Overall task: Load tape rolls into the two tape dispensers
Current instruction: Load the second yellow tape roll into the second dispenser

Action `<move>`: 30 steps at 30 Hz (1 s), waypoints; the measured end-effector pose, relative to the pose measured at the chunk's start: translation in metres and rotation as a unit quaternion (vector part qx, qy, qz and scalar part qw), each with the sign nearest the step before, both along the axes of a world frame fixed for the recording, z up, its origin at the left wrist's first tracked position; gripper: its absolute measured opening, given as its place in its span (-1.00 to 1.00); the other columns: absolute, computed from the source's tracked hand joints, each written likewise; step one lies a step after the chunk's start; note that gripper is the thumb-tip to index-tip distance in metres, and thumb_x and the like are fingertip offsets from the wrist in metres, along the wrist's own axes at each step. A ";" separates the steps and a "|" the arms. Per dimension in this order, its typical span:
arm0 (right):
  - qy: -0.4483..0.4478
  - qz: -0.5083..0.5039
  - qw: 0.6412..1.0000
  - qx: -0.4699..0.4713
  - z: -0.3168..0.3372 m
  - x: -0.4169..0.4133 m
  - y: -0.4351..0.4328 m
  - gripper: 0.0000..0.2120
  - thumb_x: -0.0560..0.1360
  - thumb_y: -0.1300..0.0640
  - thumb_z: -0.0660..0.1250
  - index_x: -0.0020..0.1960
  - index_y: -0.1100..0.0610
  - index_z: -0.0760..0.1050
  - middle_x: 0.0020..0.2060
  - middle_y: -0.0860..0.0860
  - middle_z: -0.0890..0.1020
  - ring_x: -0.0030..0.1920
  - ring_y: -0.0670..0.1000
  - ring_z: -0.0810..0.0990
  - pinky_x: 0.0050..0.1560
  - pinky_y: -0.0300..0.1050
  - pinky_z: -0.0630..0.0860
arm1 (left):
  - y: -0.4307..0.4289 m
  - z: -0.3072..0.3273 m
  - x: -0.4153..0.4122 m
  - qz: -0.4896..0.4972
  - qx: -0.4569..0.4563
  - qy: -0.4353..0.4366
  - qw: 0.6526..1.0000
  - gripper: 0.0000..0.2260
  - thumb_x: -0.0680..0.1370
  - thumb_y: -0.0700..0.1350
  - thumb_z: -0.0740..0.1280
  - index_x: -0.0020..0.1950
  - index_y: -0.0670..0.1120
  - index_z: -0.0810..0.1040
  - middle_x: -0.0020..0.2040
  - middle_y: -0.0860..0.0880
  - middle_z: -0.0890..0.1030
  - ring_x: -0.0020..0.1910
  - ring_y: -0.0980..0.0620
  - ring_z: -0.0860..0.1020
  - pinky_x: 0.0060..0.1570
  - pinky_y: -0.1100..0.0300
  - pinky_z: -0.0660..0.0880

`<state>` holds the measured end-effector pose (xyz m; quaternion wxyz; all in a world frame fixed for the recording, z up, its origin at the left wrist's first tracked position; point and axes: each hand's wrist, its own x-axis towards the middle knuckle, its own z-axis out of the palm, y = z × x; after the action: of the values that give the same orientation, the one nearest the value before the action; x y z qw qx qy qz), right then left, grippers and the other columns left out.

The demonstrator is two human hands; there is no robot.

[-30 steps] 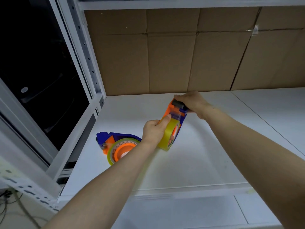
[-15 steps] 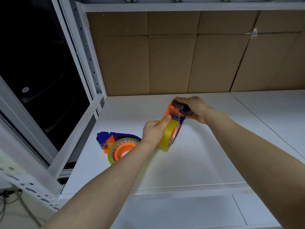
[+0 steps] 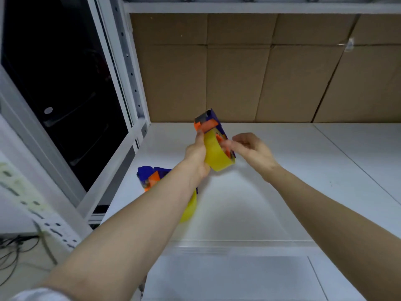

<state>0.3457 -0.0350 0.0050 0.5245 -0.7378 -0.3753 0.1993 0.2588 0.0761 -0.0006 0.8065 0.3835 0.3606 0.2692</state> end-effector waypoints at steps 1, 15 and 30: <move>-0.034 0.045 0.998 -0.024 0.000 -0.003 0.000 -0.54 0.39 -0.07 0.43 0.19 0.11 0.46 0.04 -0.05 0.57 0.07 -0.06 0.54 -0.02 -0.31 0.43 | 0.004 0.001 -0.001 -0.011 -0.006 -0.013 1.000 -0.40 0.49 0.29 0.20 0.25 -0.18 0.52 0.09 -0.23 0.65 0.01 -0.20 0.66 0.08 -0.15 0.56; -0.257 0.140 0.956 0.024 -0.008 -0.030 0.044 -0.67 0.31 0.12 0.51 0.01 0.25 0.60 -0.05 0.14 0.60 -0.01 0.13 0.53 0.01 -0.07 0.53 | 0.029 0.022 -0.055 -0.037 0.023 -0.078 0.996 -0.46 0.51 0.24 0.23 0.31 -0.13 0.49 0.17 -0.20 0.62 0.02 -0.13 0.64 -0.06 -0.01 0.63; -0.411 0.162 0.866 -0.235 -0.010 -0.025 0.076 -0.58 0.40 -0.02 0.40 0.25 -0.06 0.49 0.23 0.11 0.46 0.26 0.18 0.42 0.18 -0.05 0.41 | 0.061 0.012 -0.091 0.119 0.251 0.256 0.926 -0.89 0.52 -0.15 0.22 -0.18 -0.14 0.44 -0.23 -0.09 0.42 -0.32 0.03 0.36 -0.32 0.21 0.30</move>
<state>0.3208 0.0412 -0.0049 0.0945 -0.7834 -0.6128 0.0424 0.1674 0.1374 0.0111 0.5259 0.5839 0.5182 0.3377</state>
